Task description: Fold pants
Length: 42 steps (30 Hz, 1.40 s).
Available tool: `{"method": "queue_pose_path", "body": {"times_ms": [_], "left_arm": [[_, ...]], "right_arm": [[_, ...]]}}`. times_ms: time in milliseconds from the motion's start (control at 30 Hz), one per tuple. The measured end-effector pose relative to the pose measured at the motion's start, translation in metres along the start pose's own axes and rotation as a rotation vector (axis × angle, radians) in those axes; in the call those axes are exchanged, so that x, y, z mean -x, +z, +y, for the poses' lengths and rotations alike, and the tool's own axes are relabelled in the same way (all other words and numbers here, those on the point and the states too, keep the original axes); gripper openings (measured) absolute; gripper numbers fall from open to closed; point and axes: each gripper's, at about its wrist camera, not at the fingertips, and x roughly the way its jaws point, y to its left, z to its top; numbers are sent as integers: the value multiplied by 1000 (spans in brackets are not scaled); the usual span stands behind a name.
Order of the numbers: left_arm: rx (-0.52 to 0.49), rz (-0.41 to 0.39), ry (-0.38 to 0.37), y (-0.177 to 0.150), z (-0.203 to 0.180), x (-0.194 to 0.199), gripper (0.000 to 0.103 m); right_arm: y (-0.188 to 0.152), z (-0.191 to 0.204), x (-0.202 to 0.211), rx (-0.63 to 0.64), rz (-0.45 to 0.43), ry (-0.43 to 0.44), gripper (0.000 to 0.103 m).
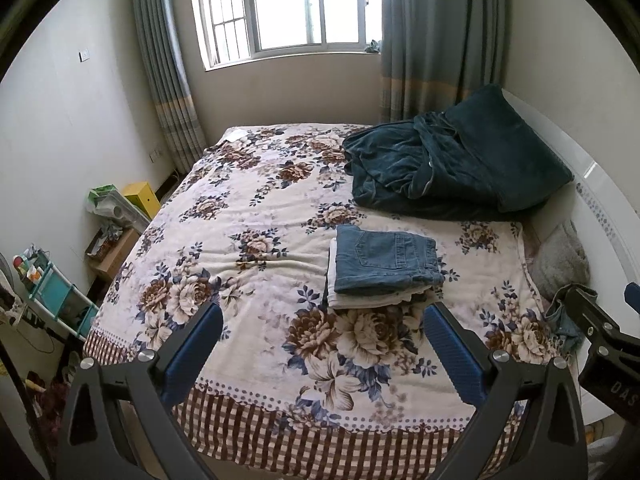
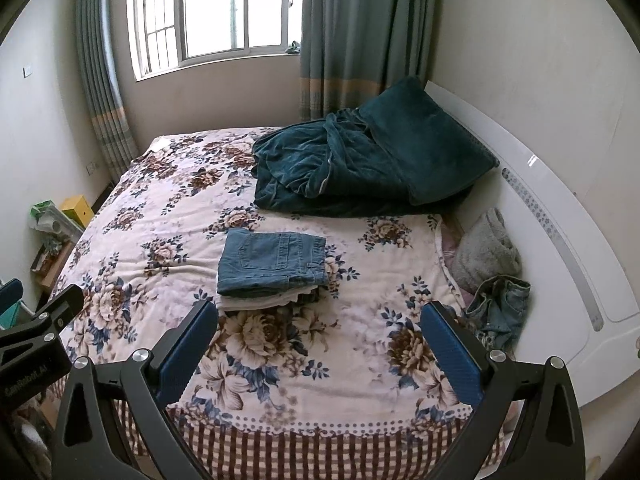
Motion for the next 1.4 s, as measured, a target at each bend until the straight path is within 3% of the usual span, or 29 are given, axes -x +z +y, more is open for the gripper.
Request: {"method": "queue_pose_path", "body": {"times_ms": [1400], "left_arm": [[-22, -33, 15, 3, -8, 21, 103]], "right_arm": [[12, 8, 17, -6, 0, 27, 103]]}}
